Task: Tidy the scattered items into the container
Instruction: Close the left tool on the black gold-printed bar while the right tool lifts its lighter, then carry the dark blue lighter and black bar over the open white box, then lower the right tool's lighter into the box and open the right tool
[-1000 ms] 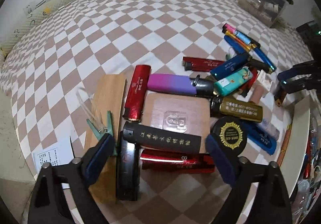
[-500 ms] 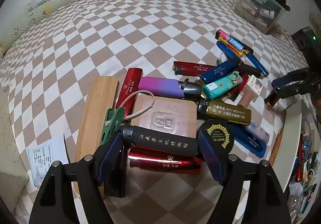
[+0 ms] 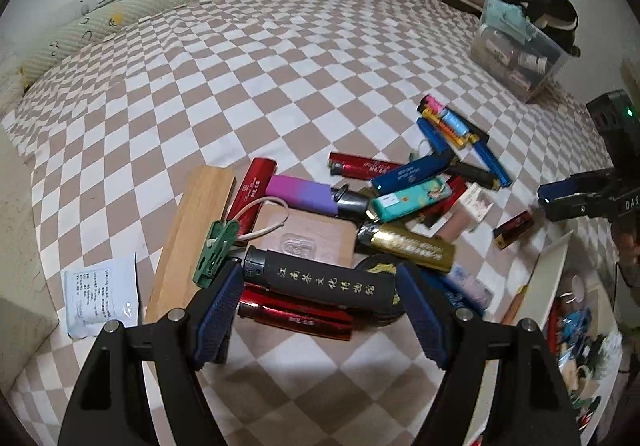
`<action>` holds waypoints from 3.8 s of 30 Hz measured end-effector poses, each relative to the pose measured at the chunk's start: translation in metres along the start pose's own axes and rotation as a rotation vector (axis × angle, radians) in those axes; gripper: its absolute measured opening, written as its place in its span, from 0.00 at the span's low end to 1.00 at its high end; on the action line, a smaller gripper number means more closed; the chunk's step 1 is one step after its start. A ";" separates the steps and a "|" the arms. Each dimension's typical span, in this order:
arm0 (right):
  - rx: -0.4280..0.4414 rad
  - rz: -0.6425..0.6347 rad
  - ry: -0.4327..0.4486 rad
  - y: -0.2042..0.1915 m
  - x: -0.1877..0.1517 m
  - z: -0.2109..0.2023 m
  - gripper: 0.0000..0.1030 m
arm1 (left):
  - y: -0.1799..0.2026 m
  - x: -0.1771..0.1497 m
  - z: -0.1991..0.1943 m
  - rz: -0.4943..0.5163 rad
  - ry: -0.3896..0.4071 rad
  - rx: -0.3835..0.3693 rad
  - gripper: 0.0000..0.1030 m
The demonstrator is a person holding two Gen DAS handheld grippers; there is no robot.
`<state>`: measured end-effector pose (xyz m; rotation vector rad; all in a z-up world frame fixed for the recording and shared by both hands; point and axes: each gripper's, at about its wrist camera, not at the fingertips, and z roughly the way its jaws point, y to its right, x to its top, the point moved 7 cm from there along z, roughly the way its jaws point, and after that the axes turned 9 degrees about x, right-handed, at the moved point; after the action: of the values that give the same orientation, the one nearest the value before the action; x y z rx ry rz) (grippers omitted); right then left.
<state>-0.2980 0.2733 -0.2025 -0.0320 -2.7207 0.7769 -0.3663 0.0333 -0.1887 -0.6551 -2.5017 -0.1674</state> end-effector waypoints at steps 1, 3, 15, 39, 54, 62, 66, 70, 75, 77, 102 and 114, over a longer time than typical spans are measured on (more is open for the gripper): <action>-0.002 -0.008 0.007 -0.002 0.000 -0.003 0.80 | 0.002 0.001 -0.003 -0.010 0.004 -0.002 0.76; -0.001 -0.019 0.019 -0.007 0.000 -0.009 0.80 | 0.005 0.003 -0.011 -0.035 0.009 -0.006 0.76; 0.034 -0.056 0.098 -0.037 -0.006 -0.056 0.80 | 0.028 0.000 -0.067 -0.127 0.032 -0.005 0.76; 0.080 -0.167 0.219 -0.113 -0.038 -0.121 0.80 | 0.034 -0.036 -0.189 -0.232 0.185 0.054 0.76; 0.138 -0.176 0.274 -0.142 -0.073 -0.153 0.80 | 0.058 -0.066 -0.243 -0.239 0.257 0.027 0.76; 0.136 -0.166 0.273 -0.143 -0.094 -0.159 0.80 | 0.074 -0.085 -0.249 -0.262 0.241 -0.013 0.76; 0.129 -0.161 0.264 -0.140 -0.104 -0.157 0.80 | 0.083 -0.093 -0.248 -0.256 0.229 -0.029 0.76; 0.127 -0.148 0.253 -0.136 -0.115 -0.153 0.80 | 0.090 -0.101 -0.246 -0.242 0.212 -0.041 0.76; 0.120 -0.135 0.224 -0.130 -0.129 -0.140 0.80 | 0.092 -0.113 -0.241 -0.245 0.184 -0.047 0.76; 0.114 -0.134 0.199 -0.128 -0.136 -0.132 0.80 | 0.092 -0.117 -0.238 -0.249 0.170 -0.055 0.76; -0.205 -0.797 -0.266 -0.114 -0.196 -0.045 0.80 | 0.101 -0.136 -0.221 -0.230 0.105 -0.076 0.76; -0.444 -1.135 -0.459 -0.086 -0.202 -0.021 0.80 | 0.100 -0.137 -0.216 -0.233 0.096 -0.082 0.76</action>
<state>-0.0943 0.1893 -0.1994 1.5685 -2.5720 -0.1824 -0.1146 0.0101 -0.0816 -0.3756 -2.4827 -0.3797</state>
